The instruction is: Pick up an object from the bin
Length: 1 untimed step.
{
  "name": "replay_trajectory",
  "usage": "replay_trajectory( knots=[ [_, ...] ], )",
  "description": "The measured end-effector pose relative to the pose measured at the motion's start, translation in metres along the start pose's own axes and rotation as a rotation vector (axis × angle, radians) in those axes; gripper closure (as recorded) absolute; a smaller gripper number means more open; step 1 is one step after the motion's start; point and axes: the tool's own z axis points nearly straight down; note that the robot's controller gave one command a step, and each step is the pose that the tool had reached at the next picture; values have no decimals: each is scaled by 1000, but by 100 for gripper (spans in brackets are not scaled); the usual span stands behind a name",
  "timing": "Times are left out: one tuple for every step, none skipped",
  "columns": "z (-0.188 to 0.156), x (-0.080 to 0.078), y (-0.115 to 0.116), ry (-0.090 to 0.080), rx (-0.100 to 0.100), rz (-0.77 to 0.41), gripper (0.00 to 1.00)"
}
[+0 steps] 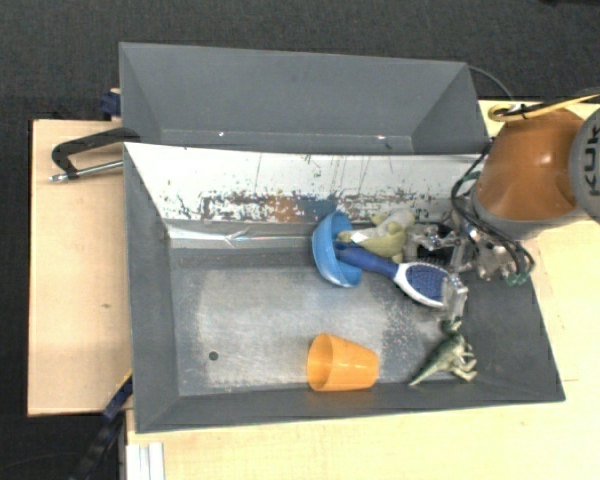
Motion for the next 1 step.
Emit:
replay_trajectory(
  knots=[
    [1, 0, 0, -1, -3, 3, 100]
  ],
)
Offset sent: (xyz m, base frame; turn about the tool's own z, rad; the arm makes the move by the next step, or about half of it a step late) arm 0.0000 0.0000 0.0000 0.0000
